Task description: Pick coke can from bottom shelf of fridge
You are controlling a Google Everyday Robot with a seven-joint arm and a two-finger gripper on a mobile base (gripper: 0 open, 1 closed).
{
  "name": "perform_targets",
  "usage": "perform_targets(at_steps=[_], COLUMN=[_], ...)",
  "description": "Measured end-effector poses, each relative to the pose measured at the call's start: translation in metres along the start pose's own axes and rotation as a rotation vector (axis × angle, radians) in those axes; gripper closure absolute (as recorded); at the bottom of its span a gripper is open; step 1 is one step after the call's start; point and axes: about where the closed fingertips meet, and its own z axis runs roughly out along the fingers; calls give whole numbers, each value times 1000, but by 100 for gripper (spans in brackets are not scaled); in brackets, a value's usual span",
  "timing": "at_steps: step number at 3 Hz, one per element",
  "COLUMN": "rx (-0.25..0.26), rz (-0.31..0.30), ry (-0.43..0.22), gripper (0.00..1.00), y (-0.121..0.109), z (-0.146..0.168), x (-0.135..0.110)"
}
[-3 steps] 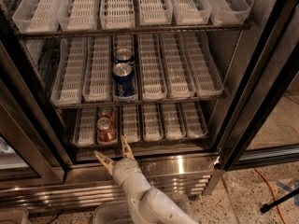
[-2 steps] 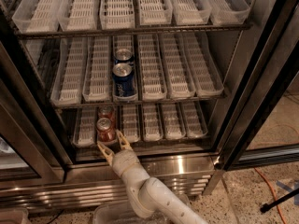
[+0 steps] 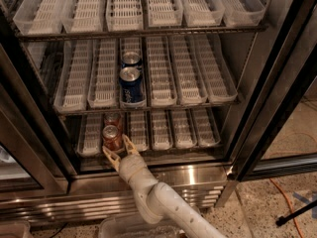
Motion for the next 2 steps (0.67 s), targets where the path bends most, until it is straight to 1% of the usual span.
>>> perform_targets(at_steps=[2], rx=[-34], rz=[6], ry=[-6], gripper=[34], y=[0], z=[21], x=[2])
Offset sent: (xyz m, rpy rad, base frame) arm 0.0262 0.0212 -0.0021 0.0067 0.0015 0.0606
